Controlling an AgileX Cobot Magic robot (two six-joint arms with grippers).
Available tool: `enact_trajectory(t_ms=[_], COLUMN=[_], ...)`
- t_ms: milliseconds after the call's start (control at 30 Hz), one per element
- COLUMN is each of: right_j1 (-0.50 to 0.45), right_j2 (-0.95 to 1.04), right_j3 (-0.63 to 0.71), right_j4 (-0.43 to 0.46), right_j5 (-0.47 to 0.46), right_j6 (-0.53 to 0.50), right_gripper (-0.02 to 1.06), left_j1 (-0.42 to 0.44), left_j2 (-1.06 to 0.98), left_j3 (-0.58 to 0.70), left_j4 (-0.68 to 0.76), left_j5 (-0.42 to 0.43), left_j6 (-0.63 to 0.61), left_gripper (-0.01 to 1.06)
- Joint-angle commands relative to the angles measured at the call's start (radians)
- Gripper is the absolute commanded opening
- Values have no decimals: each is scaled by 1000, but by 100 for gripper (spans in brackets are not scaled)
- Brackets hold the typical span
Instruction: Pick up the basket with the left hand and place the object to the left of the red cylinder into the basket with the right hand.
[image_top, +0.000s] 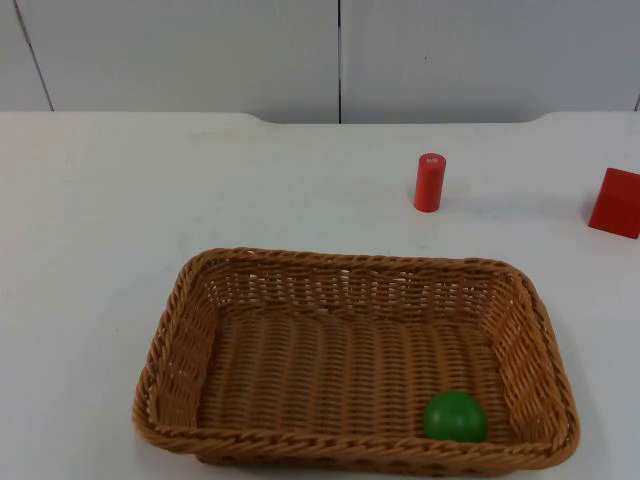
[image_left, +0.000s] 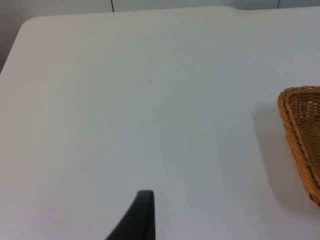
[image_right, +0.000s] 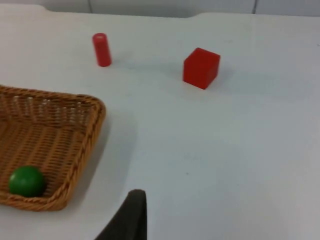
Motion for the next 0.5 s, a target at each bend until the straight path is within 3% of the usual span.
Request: enact_trajectory(t_ms=[0, 333, 467], right_j1=[-34, -50, -50], right_j2=[-4, -4, -4], right_j3=[1, 1, 1], right_j4=[4, 4, 4], right_j5=[-10, -10, -10], right_j6=[-3, -3, -3], right_gripper=[105, 105, 105], left_j1=[2, 6, 68], left_j2=[-3, -3, -3], left_j3=[5, 5, 5], left_j4=[-11, -11, -11], left_j5=[-11, -10, -10], left_j6=[0, 0, 0], left_gripper=[105, 105, 105])
